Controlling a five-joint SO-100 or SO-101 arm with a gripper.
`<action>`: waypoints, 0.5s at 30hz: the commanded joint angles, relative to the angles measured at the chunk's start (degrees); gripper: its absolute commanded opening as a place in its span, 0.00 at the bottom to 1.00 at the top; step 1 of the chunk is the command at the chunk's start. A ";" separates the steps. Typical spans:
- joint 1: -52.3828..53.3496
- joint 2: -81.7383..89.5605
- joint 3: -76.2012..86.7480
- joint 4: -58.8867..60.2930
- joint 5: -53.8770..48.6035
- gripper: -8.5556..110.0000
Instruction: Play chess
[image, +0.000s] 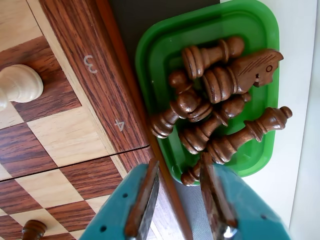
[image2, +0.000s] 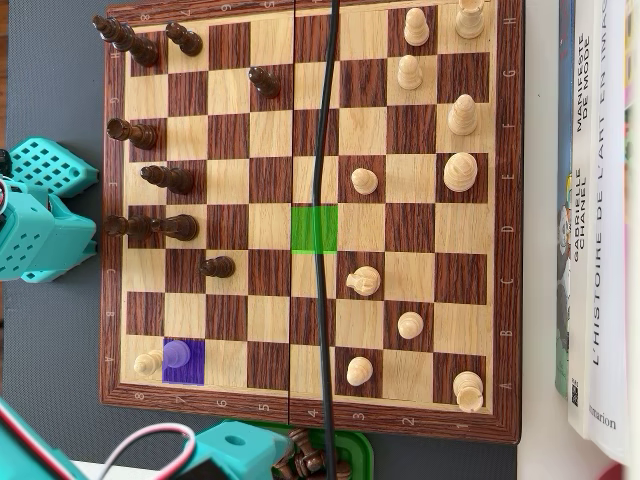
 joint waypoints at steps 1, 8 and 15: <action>0.00 0.70 -2.81 0.18 -0.35 0.18; 0.00 11.69 3.16 2.81 -0.44 0.18; -1.05 28.21 17.93 2.55 -0.35 0.18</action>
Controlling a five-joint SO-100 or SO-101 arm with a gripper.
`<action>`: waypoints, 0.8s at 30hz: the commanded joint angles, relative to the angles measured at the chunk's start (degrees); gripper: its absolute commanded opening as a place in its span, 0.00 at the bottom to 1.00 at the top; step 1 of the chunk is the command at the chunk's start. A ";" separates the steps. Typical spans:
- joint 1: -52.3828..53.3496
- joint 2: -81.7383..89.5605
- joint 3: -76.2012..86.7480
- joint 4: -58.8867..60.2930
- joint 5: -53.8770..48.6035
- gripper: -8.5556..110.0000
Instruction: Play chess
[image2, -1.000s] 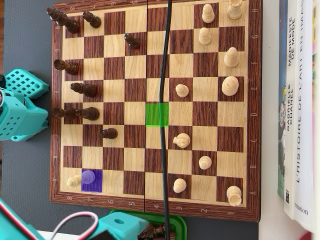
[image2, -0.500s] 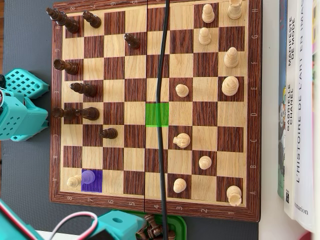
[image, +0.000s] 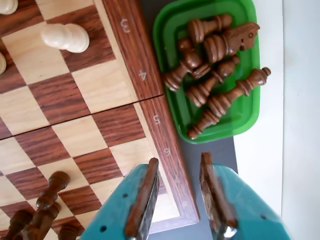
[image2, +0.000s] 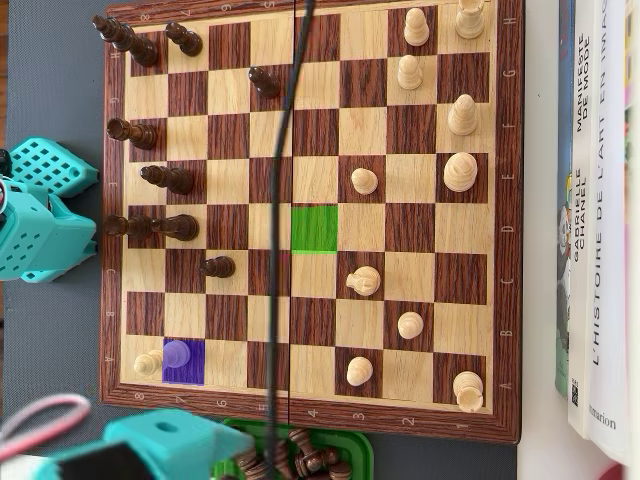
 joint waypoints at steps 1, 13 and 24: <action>-1.05 7.82 5.80 0.00 -0.35 0.18; -4.22 28.83 26.46 0.09 -4.48 0.19; -2.55 34.28 32.08 0.00 -6.68 0.19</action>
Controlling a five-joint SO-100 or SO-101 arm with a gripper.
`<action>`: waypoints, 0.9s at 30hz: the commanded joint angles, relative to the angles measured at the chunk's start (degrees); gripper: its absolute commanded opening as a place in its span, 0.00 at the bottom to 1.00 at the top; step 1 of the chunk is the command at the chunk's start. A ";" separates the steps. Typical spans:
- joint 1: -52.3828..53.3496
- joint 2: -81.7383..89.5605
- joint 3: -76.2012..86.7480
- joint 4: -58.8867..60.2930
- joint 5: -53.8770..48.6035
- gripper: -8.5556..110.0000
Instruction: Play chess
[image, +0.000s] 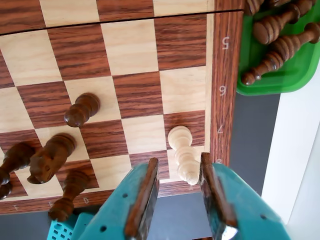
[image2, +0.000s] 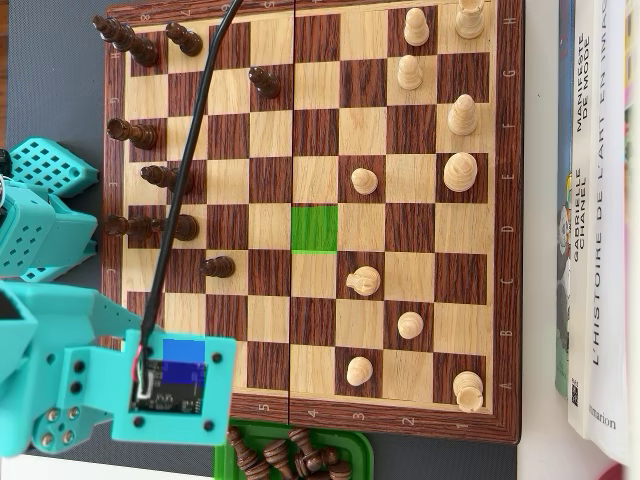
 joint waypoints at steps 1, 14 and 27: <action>1.41 1.85 -0.35 0.00 -1.23 0.19; 5.45 1.23 2.90 -1.49 -3.96 0.19; 5.54 0.53 4.39 -3.25 -3.96 0.19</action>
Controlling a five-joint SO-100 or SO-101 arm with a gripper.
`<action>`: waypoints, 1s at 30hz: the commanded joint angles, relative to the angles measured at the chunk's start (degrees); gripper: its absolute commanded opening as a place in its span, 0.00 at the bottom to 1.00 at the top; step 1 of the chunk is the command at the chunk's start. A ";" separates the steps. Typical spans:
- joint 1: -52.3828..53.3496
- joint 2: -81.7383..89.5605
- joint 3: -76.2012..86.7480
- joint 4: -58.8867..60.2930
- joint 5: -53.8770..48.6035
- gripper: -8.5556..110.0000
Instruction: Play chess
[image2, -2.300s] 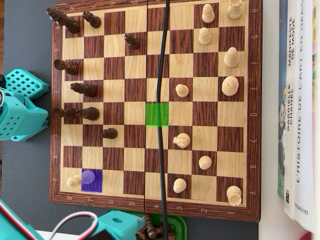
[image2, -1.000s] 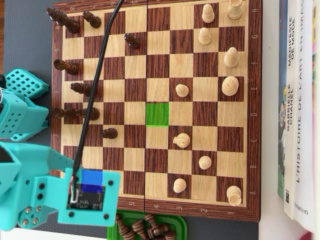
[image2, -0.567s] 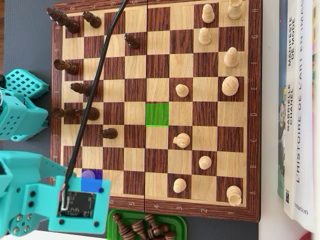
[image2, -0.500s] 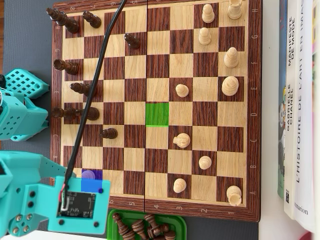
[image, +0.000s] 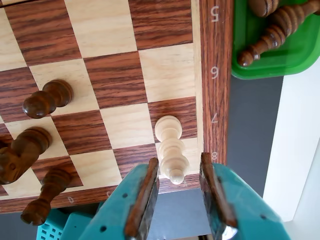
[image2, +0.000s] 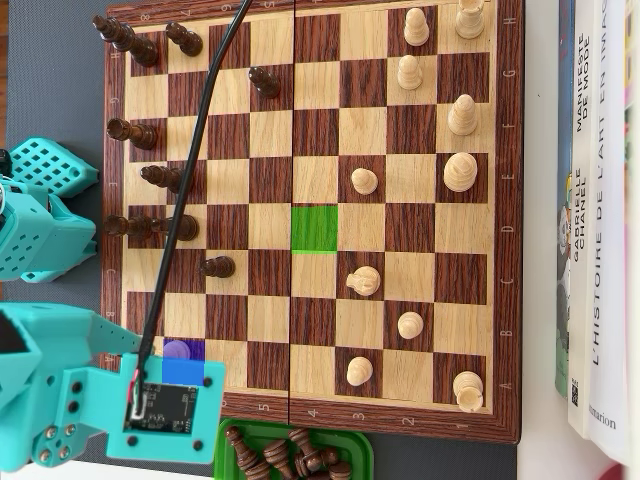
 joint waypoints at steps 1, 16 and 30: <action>0.62 -0.35 -0.18 -0.79 -0.44 0.19; 1.85 -5.45 -1.49 -0.88 -2.02 0.19; 1.85 -5.63 -0.44 -2.20 -2.02 0.19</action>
